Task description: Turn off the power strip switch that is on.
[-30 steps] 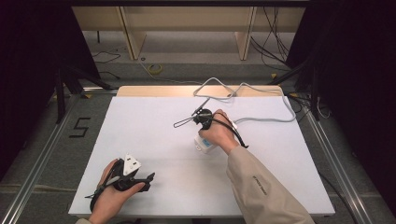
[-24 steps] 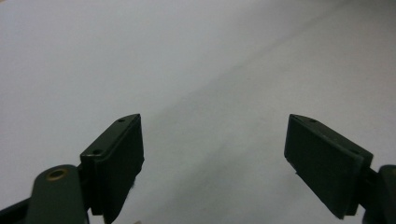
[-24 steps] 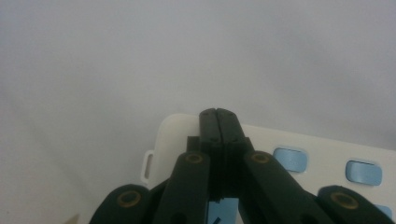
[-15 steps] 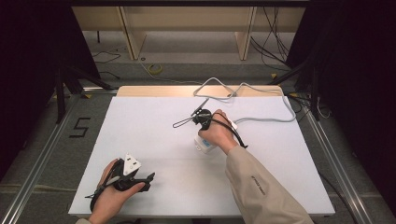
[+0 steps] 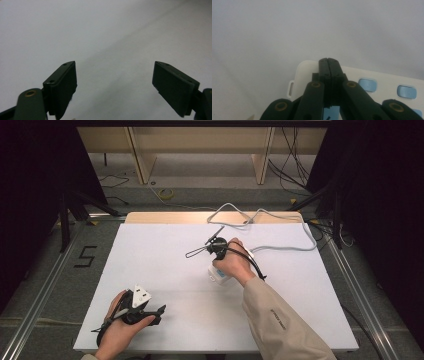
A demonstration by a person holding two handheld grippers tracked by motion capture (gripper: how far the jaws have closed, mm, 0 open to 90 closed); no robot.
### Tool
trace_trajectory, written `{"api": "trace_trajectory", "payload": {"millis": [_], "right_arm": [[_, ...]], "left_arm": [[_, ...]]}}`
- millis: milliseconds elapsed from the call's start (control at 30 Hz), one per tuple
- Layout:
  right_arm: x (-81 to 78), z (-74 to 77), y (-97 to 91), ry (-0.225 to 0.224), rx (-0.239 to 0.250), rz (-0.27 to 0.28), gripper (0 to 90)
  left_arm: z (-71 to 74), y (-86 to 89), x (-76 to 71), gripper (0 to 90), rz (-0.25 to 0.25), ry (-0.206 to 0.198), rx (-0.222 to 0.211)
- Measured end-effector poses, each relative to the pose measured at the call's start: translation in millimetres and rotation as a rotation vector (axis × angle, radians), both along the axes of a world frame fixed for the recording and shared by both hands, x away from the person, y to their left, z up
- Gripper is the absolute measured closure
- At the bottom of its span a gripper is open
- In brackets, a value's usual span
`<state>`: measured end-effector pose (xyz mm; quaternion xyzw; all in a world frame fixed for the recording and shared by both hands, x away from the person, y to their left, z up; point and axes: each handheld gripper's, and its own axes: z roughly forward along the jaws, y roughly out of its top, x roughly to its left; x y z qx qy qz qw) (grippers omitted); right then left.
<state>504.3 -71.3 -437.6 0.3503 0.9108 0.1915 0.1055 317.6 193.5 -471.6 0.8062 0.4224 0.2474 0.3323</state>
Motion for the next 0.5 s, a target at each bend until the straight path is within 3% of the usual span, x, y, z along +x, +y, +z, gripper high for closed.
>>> {"api": "trace_trajectory", "payload": {"millis": [500], "right_arm": [[-1.6, -0.7, -3.5, -0.019, 0.029, -0.003, 90.0]], "left_arm": [[-0.3, -0.2, 0.3, 19.7, 0.001, 0.004, -0.001]]}}
